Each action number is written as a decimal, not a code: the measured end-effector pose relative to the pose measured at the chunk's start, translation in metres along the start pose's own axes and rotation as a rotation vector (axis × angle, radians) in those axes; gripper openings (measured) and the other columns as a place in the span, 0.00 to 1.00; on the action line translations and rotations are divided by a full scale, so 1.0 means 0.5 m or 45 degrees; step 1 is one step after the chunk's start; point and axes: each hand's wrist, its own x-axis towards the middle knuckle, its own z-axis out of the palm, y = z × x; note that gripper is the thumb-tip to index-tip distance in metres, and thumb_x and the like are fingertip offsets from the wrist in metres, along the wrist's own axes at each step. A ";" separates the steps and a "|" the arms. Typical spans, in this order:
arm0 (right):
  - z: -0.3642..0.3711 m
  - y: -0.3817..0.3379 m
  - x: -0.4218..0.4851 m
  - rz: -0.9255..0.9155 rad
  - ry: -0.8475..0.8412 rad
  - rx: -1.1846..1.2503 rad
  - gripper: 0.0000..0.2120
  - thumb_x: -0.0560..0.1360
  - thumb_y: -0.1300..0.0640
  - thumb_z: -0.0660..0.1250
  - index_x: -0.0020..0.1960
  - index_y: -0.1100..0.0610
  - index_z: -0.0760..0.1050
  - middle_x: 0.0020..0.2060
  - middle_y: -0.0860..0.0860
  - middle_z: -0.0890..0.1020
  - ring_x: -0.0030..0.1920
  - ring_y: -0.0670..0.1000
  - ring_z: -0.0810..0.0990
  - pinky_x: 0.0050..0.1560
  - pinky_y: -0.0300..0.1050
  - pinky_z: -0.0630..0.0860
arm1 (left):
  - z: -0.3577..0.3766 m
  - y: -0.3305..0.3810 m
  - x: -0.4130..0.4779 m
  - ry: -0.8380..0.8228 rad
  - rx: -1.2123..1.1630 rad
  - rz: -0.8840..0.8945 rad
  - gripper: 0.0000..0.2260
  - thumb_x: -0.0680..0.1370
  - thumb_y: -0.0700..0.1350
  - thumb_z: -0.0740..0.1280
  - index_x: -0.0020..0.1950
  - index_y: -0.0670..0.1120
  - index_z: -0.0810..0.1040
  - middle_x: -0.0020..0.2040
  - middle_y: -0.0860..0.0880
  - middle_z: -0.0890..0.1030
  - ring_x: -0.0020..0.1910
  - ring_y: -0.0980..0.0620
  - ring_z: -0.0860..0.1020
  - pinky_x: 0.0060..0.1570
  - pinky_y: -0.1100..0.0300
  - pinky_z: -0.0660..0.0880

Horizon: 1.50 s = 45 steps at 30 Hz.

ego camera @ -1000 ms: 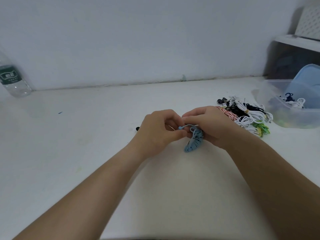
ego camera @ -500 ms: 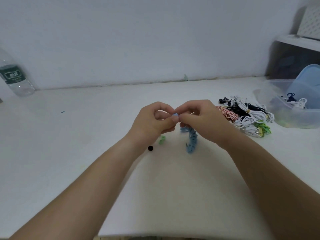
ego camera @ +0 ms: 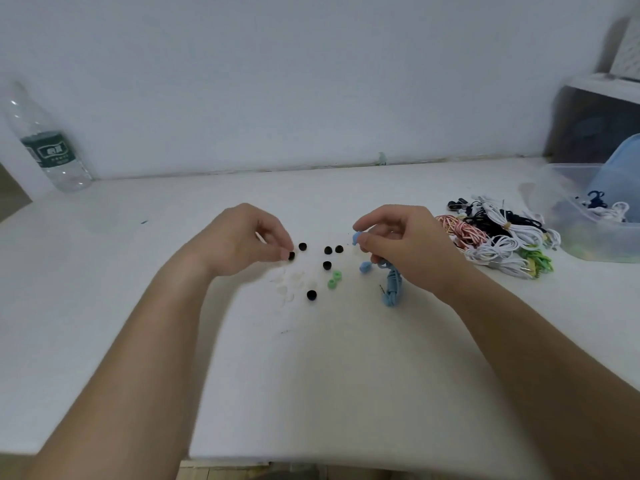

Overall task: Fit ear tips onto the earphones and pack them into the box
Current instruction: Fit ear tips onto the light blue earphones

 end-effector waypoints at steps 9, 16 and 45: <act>0.014 0.010 0.005 0.031 -0.018 -0.014 0.06 0.76 0.64 0.69 0.45 0.55 0.83 0.37 0.55 0.86 0.33 0.51 0.80 0.39 0.46 0.77 | 0.045 0.015 0.011 -0.120 0.099 -0.038 0.03 0.73 0.47 0.76 0.41 0.55 0.86 0.38 0.55 0.83 0.30 0.59 0.78 0.34 0.62 0.78; 0.017 0.011 0.007 0.022 -0.021 -0.054 0.06 0.75 0.64 0.70 0.45 0.54 0.83 0.37 0.54 0.86 0.30 0.45 0.77 0.38 0.44 0.76 | 0.043 0.016 0.012 -0.158 0.066 -0.034 0.05 0.72 0.43 0.76 0.41 0.53 0.85 0.38 0.51 0.84 0.32 0.57 0.78 0.36 0.59 0.78; -0.003 -0.010 -0.003 -0.026 -0.149 0.366 0.08 0.80 0.68 0.64 0.51 0.59 0.79 0.37 0.51 0.86 0.34 0.48 0.78 0.39 0.36 0.76 | 0.078 0.061 0.016 -0.058 -1.191 0.060 0.10 0.74 0.32 0.72 0.46 0.46 0.83 0.43 0.48 0.85 0.41 0.52 0.83 0.41 0.65 0.78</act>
